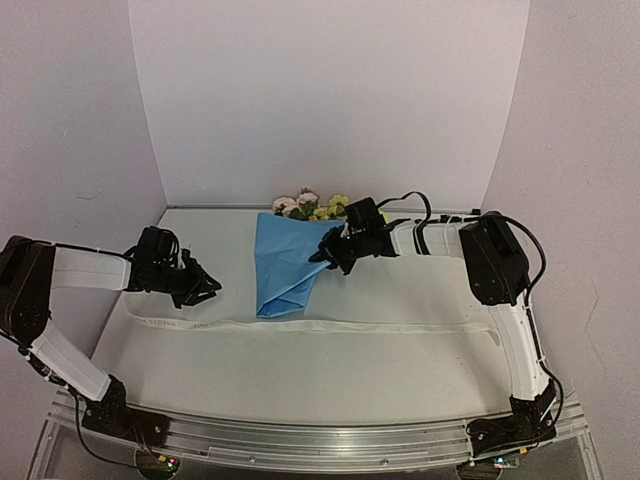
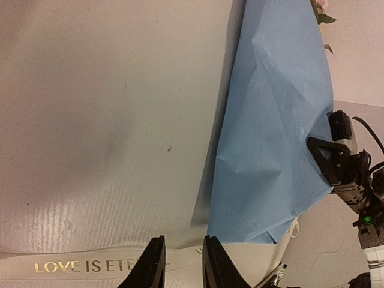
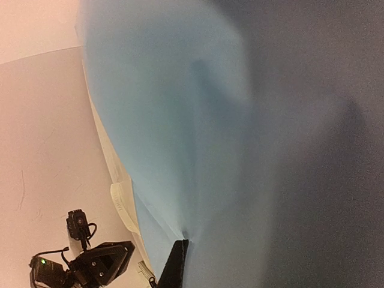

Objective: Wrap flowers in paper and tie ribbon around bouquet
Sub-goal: Place the folded bouquet on the ribbon.

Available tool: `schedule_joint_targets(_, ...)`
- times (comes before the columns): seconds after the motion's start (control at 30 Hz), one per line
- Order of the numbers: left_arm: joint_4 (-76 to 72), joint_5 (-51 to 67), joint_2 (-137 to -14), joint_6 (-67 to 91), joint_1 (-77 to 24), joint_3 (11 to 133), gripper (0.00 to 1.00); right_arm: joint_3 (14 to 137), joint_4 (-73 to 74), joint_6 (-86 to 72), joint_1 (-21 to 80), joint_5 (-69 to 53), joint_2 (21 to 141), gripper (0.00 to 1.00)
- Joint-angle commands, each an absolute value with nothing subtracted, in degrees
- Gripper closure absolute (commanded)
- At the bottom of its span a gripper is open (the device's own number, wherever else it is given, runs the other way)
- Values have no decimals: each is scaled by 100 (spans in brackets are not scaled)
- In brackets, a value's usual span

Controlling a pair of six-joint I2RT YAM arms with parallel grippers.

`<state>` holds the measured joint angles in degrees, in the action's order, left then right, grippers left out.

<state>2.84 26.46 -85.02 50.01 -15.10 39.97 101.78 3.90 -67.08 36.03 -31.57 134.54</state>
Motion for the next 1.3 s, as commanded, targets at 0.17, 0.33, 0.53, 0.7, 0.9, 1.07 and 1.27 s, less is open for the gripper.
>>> schedule_joint_targets(0.17, -172, 2805, -8917, 5346, -2051, 3993, 86, 9287, 46, -7216, 3577, -3349, 12720, 100)
schedule_joint_targets(0.33, -232, 2904, -8962, 5362, -2279, 4137, 87, 9133, 44, -7434, 3556, -3347, 12595, 100)
schedule_joint_targets(0.53, 12, 3389, -8839, 5111, -2411, 4209, 82, 9243, -130, -7721, 3525, -3380, 12722, 100)
schedule_joint_targets(0.7, 395, 3818, -8665, 4787, -2471, 3974, 82, 9226, -174, -7909, 3501, -3382, 12637, 100)
schedule_joint_targets(0.9, 41, 3886, -8828, 4928, -2506, 3742, 84, 9089, -195, -8020, 3482, -3398, 12495, 100)
schedule_joint_targets(1.07, -303, 3646, -9171, 5147, -2506, 3870, 85, 8787, -224, -8035, 3487, -3406, 12237, 100)
schedule_joint_targets(1.27, -682, 3391, -9750, 5390, -2506, 4047, 87, 8226, -369, -8060, 3489, -3430, 11897, 100)
